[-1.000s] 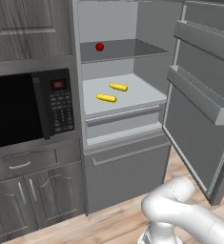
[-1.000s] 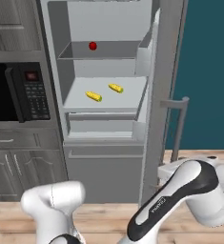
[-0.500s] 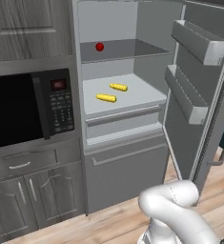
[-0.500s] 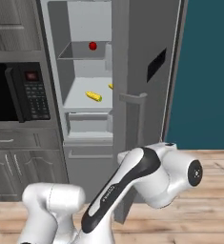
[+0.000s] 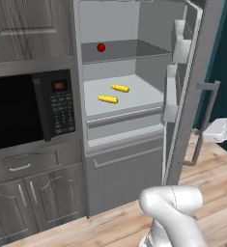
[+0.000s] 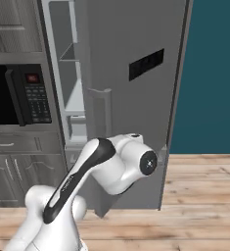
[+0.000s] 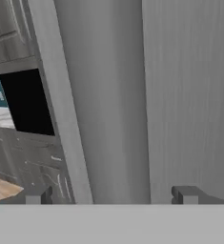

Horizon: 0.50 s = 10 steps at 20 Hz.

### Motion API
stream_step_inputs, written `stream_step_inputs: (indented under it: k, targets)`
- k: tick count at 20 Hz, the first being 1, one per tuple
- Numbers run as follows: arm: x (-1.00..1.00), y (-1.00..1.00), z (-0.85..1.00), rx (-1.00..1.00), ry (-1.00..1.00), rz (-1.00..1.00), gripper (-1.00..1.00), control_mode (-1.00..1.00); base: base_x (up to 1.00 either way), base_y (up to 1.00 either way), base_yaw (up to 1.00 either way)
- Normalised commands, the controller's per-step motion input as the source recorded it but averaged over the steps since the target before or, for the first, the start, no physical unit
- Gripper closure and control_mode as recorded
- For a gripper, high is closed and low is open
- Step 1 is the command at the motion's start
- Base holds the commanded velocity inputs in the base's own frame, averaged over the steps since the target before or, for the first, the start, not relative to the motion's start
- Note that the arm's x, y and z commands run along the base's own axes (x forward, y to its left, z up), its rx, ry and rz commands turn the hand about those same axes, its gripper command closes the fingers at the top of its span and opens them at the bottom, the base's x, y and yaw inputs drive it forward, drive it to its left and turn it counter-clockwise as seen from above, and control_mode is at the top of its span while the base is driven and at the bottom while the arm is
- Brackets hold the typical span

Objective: Place the corn in the correct fridge rack based on whether it is a fruit or vegetable. Finally, close the fridge door.

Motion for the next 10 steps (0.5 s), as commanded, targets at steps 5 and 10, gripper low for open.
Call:
stream_step_inputs:
  k: [5,10]
  targets:
    - [0.54,0.80,0.17,0.14,0.00,0.05,-1.00,-1.00,0.00,0.00,0.00]
    - [0.59,0.78,0.07,0.05,-0.03,0.00,-1.00,-1.00,0.00,0.00,0.00]
